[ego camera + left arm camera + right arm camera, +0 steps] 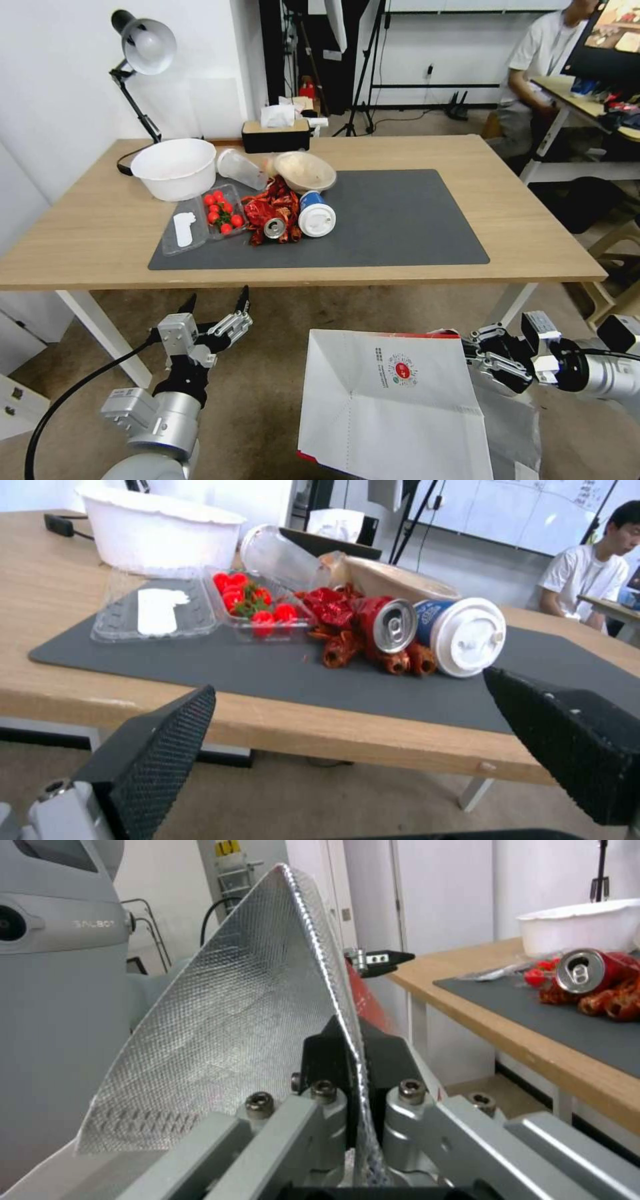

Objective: Pick up the food delivery bag from the floor and place it on the table.

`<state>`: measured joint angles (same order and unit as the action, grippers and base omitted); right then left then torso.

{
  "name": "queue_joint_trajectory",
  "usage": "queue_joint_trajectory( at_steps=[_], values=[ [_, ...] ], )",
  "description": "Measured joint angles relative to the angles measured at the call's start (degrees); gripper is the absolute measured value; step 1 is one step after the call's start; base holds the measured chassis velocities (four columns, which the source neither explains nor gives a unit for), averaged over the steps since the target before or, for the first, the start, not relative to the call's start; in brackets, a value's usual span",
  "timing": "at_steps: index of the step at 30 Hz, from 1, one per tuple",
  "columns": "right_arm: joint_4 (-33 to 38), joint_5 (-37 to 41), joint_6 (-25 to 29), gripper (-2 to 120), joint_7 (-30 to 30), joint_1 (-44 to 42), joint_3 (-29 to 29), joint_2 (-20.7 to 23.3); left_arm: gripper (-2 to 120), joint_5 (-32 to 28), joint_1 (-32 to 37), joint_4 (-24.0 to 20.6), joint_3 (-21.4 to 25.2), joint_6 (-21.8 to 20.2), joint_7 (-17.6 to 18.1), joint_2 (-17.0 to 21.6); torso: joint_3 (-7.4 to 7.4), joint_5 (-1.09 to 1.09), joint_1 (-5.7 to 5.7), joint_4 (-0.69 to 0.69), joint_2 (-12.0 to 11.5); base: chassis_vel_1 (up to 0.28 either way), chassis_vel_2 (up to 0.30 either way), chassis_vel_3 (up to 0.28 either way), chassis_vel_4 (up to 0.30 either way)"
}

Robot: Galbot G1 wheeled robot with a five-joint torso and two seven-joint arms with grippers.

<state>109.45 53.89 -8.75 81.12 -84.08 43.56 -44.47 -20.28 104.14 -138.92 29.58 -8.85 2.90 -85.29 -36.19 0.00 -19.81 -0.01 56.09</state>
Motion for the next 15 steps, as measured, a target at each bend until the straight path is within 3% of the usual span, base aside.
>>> queue_joint_trajectory(
  at_steps=[15],
  values=[
    [0.2, 0.0, 0.0, 0, -0.2, 0.0, 0.0, 0.0, 100, -0.1, 0.1, -0.1, 0.1, 0.1, 0.0, -0.1, -2.44, 0.00, -1.85, 0.00, 4.3, 0.000, 0.000, 0.000, 0.000]
  ],
)
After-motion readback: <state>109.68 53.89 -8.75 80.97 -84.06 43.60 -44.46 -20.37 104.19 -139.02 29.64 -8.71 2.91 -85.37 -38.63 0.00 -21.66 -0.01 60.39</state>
